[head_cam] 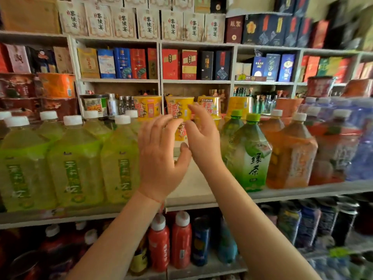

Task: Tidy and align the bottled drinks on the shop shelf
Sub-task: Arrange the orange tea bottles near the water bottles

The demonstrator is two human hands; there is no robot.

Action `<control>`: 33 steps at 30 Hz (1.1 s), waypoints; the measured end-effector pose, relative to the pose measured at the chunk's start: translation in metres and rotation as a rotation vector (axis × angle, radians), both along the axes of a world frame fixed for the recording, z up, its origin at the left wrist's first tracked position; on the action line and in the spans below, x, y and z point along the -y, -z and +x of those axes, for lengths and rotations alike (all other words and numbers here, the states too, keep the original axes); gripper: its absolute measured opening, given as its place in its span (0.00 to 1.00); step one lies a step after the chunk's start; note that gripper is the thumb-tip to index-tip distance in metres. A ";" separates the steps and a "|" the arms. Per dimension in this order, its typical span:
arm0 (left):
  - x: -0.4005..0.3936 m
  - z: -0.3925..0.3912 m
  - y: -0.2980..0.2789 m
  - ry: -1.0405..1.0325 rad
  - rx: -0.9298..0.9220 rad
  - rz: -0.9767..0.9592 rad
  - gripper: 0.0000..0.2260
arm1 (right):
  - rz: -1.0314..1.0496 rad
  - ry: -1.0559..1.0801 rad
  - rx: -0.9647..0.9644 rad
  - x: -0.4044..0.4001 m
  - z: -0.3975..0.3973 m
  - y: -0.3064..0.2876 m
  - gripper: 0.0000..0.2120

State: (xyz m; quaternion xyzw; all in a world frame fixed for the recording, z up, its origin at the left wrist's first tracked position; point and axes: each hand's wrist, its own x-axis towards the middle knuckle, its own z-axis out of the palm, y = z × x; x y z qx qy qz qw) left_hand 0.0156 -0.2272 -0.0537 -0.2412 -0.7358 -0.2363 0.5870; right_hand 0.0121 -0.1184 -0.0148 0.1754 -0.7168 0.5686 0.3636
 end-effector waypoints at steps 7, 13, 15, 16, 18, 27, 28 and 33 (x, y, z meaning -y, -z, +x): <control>-0.106 -0.008 -0.002 0.337 0.411 0.244 0.31 | 0.159 0.284 -0.197 -0.111 0.000 -0.009 0.22; -0.173 -0.013 0.012 0.377 0.541 0.338 0.25 | -0.084 -0.055 0.242 -0.171 -0.002 0.007 0.13; -0.181 -0.012 0.012 0.383 0.560 0.439 0.23 | -0.187 -0.153 0.390 -0.179 -0.016 0.013 0.15; -0.182 -0.012 0.011 0.385 0.570 0.491 0.22 | -0.225 -0.207 0.468 -0.179 -0.022 0.017 0.19; -0.182 -0.011 0.008 0.386 0.583 0.584 0.17 | -0.314 -0.328 0.596 -0.177 -0.037 0.028 0.29; -0.173 -0.010 0.002 0.303 0.627 0.554 0.15 | -0.501 -0.511 0.717 -0.172 -0.081 0.050 0.42; -0.171 -0.010 0.002 0.302 0.628 0.549 0.15 | -0.504 -0.513 0.708 -0.170 -0.079 0.049 0.40; -0.153 -0.009 0.002 0.291 0.600 0.520 0.17 | -0.483 -0.563 0.702 -0.153 -0.075 0.050 0.39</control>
